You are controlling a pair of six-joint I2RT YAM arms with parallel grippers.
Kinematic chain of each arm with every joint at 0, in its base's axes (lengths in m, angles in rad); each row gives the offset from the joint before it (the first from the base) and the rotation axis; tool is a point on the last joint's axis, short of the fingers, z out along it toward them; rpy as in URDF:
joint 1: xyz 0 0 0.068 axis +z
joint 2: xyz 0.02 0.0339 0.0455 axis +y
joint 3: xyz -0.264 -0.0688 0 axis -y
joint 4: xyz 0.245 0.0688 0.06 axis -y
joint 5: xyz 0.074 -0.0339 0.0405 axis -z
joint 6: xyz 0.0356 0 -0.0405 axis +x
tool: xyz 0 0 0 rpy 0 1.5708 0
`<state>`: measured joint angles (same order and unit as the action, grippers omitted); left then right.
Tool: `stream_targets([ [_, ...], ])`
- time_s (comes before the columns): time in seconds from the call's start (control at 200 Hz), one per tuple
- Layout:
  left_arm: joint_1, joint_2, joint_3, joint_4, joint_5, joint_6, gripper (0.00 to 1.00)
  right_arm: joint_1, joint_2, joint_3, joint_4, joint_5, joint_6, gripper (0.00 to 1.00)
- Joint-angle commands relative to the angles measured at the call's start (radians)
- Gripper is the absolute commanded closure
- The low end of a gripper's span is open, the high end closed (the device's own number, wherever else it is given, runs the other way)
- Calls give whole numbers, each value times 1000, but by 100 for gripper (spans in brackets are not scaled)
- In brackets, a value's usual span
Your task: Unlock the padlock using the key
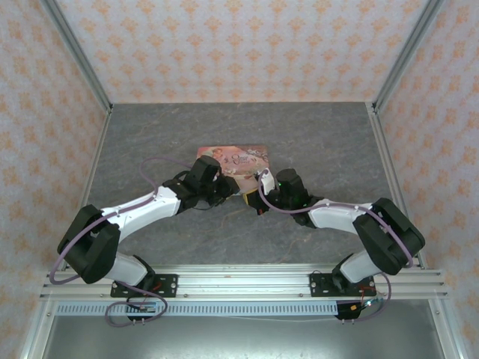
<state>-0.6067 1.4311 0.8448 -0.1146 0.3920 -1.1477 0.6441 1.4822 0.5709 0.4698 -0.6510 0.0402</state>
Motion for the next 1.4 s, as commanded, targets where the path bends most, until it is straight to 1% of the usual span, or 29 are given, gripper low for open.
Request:
stream_targets([
  [0.0, -10, -24, 21, 71, 68, -14, 76, -5, 9, 44, 107, -11, 16, 100],
  [0.39, -10, -23, 16, 74, 73, -12, 76, -7, 34, 87, 132, -15, 25, 100],
  [0.661, -10, -18, 18, 48, 62, 3, 76, -11, 3, 98, 64, 7, -23, 100],
  [0.781, -10, -15, 22, 21, 50, 18, 76, -13, -10, 93, 55, 14, -31, 100],
  [0.936, -10, -6, 22, 29, 59, 19, 76, -13, -11, 94, 54, 19, -35, 100],
  [1.136, -10, 5, 22, 24, 63, 21, 76, -13, -14, 106, 81, -9, -17, 100],
  [1.251, -10, 14, 12, 56, 72, 3, 76, -13, 7, 116, 103, -36, 2, 100],
  [1.396, -10, 30, 4, 76, 72, -6, 76, -11, 39, 114, 138, -42, 42, 100],
])
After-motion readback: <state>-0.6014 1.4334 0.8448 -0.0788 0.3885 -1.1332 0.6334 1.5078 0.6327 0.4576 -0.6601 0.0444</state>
